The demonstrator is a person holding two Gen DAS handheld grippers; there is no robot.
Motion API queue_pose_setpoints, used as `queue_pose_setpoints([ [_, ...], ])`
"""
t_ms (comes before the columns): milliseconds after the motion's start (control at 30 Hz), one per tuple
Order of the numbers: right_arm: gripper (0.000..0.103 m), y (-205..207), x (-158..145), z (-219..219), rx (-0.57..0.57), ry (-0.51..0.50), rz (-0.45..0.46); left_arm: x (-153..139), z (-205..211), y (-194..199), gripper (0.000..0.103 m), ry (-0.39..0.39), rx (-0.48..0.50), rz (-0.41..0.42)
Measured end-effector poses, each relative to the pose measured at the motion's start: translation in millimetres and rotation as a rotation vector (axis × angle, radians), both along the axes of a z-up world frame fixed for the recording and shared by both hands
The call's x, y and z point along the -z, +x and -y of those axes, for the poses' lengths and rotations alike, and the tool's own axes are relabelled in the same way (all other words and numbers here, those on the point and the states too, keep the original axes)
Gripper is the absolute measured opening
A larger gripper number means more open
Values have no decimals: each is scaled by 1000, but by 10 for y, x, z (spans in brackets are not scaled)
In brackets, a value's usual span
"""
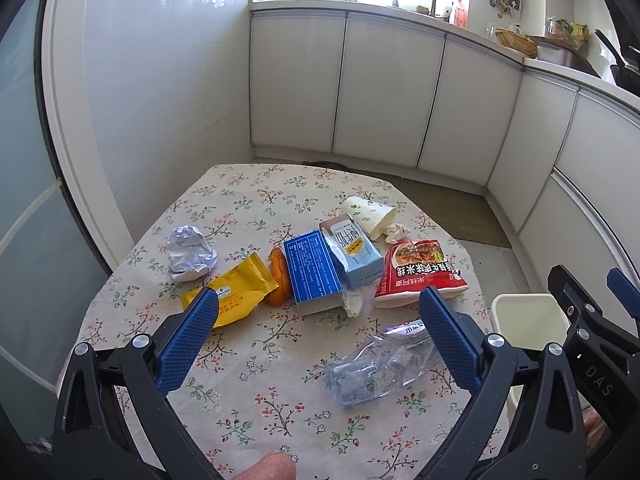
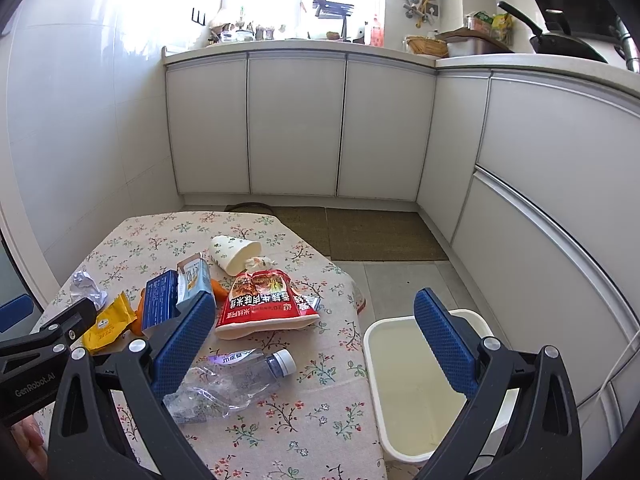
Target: Collect trash
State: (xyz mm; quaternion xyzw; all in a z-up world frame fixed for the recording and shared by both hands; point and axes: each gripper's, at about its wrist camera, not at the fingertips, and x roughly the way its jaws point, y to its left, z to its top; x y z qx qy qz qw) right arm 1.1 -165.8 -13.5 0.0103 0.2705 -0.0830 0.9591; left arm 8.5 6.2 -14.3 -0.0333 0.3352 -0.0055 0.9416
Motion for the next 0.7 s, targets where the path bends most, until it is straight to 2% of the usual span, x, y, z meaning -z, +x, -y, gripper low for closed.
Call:
queue_pose_setpoints([
  [200, 97, 32, 28, -5, 1, -4, -31, 62, -8, 51, 96, 9, -6, -39],
  [333, 97, 95, 69, -4, -24, 28, -86, 208, -57, 158, 96, -5, -16, -128],
  [433, 97, 175, 71, 34, -51, 94, -142, 404, -117, 277, 96, 4, -35, -223],
  [500, 97, 244, 41, 95, -60, 154, -178, 568, -164, 394, 96, 12, -44, -317],
  [567, 97, 328, 4, 178, -71, 223, -221, 683, -257, 514, 96, -12, -42, -408],
  [633, 96, 420, -5, 229, -89, 278, -263, 699, -419, 616, 96, -42, -73, -435],
  [700, 96, 508, 9, 272, -101, 339, -283, 583, -604, 712, 96, -54, -118, -409],
])
